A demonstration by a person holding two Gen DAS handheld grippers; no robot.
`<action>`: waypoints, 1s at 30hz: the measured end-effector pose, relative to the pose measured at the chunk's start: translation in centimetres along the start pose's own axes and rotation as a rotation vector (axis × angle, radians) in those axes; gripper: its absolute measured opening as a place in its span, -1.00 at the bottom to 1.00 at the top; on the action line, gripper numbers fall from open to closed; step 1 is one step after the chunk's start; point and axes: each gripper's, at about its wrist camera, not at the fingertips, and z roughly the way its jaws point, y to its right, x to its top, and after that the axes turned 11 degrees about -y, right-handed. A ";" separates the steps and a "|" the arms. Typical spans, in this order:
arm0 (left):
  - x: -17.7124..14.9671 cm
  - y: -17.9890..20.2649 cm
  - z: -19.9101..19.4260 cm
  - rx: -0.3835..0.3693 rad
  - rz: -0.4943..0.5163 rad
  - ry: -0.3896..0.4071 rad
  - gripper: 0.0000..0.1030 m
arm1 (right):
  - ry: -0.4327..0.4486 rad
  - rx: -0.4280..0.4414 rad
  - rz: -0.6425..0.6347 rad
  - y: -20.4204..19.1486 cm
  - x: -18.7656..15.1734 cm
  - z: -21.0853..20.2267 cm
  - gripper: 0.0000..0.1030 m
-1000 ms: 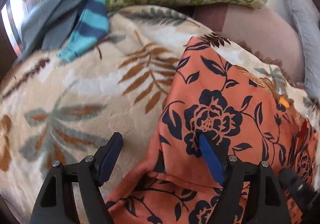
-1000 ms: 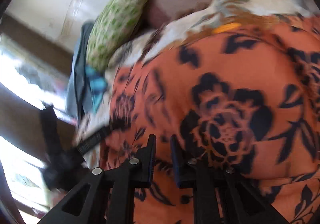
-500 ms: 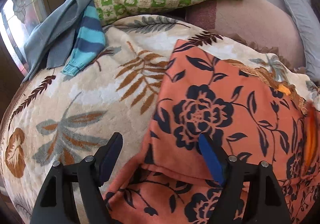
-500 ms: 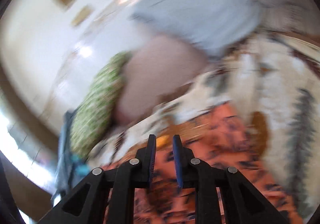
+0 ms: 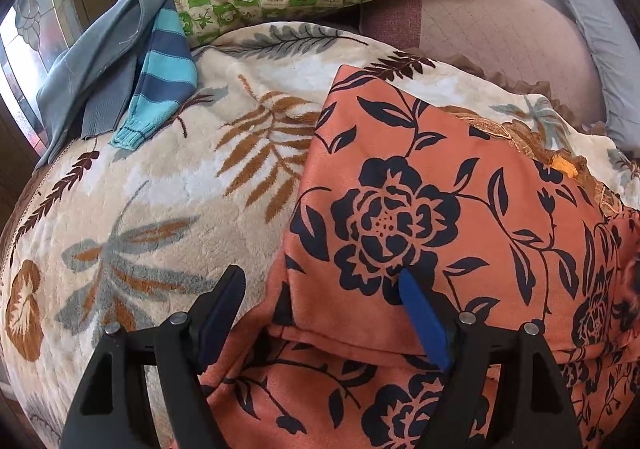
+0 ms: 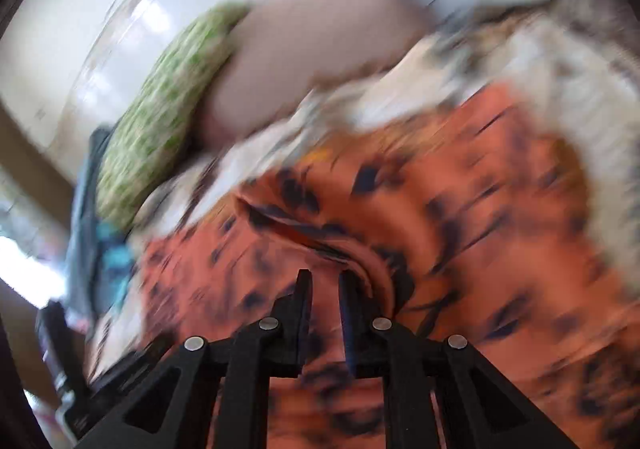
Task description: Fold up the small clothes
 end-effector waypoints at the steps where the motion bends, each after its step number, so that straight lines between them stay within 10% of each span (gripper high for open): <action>1: 0.0 0.0 0.0 -0.001 -0.002 -0.002 0.56 | 0.046 -0.085 0.074 1.9 0.9 -1.1 -0.72; 5: 0.0 0.1 -0.1 0.012 -0.001 -0.001 0.56 | 0.208 -0.097 0.350 8.9 2.8 -5.6 -0.62; 10: -0.1 0.3 -0.3 0.029 0.011 0.008 0.56 | 0.213 0.011 0.178 6.4 2.9 -7.1 -0.62; 14: -0.1 0.1 -0.3 0.020 0.010 0.006 0.56 | 0.043 0.083 0.046 3.4 3.2 -3.6 -0.62; 17: 0.0 -0.2 -0.2 0.015 0.005 0.003 0.57 | -0.126 -0.061 0.097 4.6 3.1 -0.3 -0.66; 21: 0.2 -0.9 -0.1 0.023 -0.009 0.000 0.57 | -0.086 -0.029 0.295 9.5 3.8 -1.3 -0.73; 24: 0.2 -1.1 -0.1 0.025 -0.020 -0.003 0.57 | 0.092 -0.185 0.235 8.9 4.3 -4.6 -0.62; 26: 0.2 -1.2 -0.1 0.025 -0.020 -0.003 0.56 | 0.161 -0.144 0.225 9.1 4.8 -6.4 -0.62; 30: 0.2 -1.1 -0.1 0.042 -0.010 0.006 0.57 | 0.060 -0.056 0.225 10.3 6.1 -5.4 -0.61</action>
